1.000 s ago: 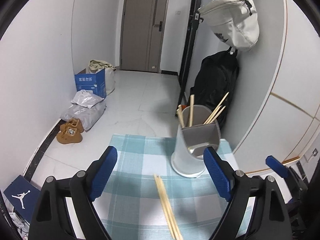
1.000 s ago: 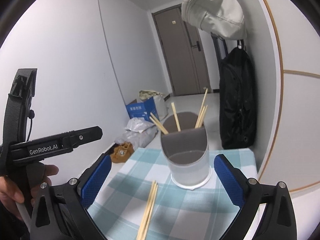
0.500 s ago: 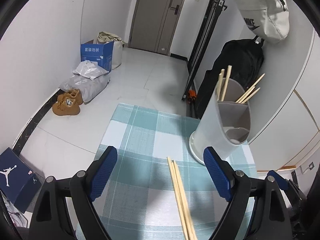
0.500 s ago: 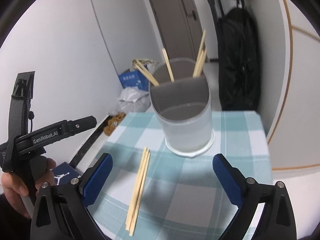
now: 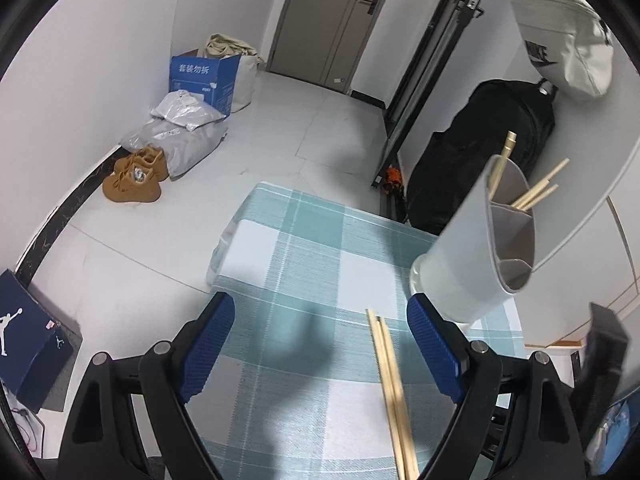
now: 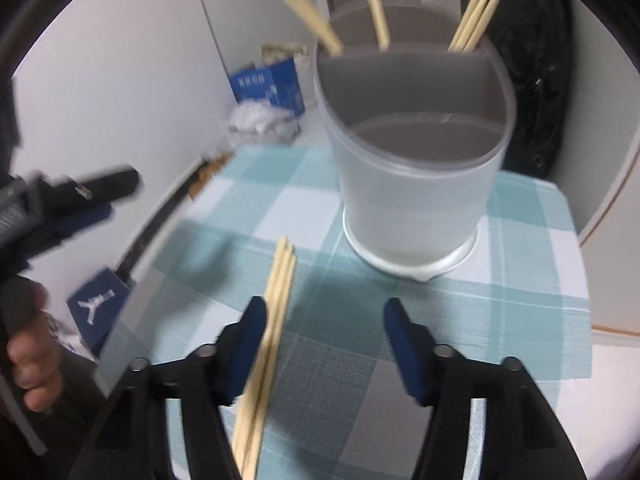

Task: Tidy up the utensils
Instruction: 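Lower both tools onto the chopstick pile and close the right tool on one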

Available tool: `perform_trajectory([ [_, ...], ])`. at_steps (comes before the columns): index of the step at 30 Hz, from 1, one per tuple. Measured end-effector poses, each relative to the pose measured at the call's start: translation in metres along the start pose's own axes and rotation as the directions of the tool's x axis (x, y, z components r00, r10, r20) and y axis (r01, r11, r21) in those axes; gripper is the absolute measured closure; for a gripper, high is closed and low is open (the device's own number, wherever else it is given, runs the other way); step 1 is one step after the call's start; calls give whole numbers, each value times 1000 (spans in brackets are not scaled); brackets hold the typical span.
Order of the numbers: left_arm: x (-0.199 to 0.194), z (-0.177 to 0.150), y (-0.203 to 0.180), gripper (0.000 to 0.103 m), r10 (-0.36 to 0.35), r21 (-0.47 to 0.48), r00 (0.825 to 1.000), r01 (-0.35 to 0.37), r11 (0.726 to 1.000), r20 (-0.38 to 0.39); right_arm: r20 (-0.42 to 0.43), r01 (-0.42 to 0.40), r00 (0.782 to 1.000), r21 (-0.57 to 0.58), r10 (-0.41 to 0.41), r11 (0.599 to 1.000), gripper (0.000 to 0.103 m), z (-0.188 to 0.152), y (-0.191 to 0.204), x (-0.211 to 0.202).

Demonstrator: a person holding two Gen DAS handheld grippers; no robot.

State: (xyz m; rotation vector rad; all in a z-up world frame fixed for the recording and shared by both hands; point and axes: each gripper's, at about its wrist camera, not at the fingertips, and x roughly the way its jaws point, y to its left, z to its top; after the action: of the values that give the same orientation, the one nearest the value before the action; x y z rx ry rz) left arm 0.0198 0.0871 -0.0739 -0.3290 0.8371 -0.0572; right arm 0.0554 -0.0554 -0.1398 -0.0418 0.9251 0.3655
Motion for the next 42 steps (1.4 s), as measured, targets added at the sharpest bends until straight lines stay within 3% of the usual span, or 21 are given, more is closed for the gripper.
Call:
perform_trajectory([
  [3, 1, 3, 6, 18, 26, -7, 1000, -26, 1000, 7, -40, 12, 999, -2, -12, 1000, 57, 2, 1, 17],
  [7, 2, 5, 16, 18, 5, -48, 1000, -5, 999, -13, -77, 5, 997, 16, -4, 1000, 58, 5, 4, 30],
  [9, 4, 6, 19, 18, 26, -52, 999, -27, 998, -30, -85, 27, 996, -7, -28, 1000, 59, 7, 9, 34],
  [11, 3, 6, 22, 18, 51, -53, 999, -52, 997, -18, -101, 60, 993, -36, -63, 998, 67, 8, 15, 39],
  [16, 7, 6, 30, 18, 41, -78, 998, -45, 996, -43, -114, 125, 984, -103, -137, 987, 71, 6, 27, 44],
  [20, 6, 7, 35, 18, 33, -98, 998, -38, 994, -49, -122, 126, 983, -111, -139, 986, 78, 7, 30, 45],
  [37, 6, 11, 53, 18, 13, -171, 998, -24, 985, -66, -125, 79, 987, -144, -97, 986, 79, 7, 48, 48],
  [42, 5, 11, 53, 18, 15, -173, 998, -26, 985, -65, -85, 59, 994, -138, -71, 989, 79, 8, 52, 41],
])
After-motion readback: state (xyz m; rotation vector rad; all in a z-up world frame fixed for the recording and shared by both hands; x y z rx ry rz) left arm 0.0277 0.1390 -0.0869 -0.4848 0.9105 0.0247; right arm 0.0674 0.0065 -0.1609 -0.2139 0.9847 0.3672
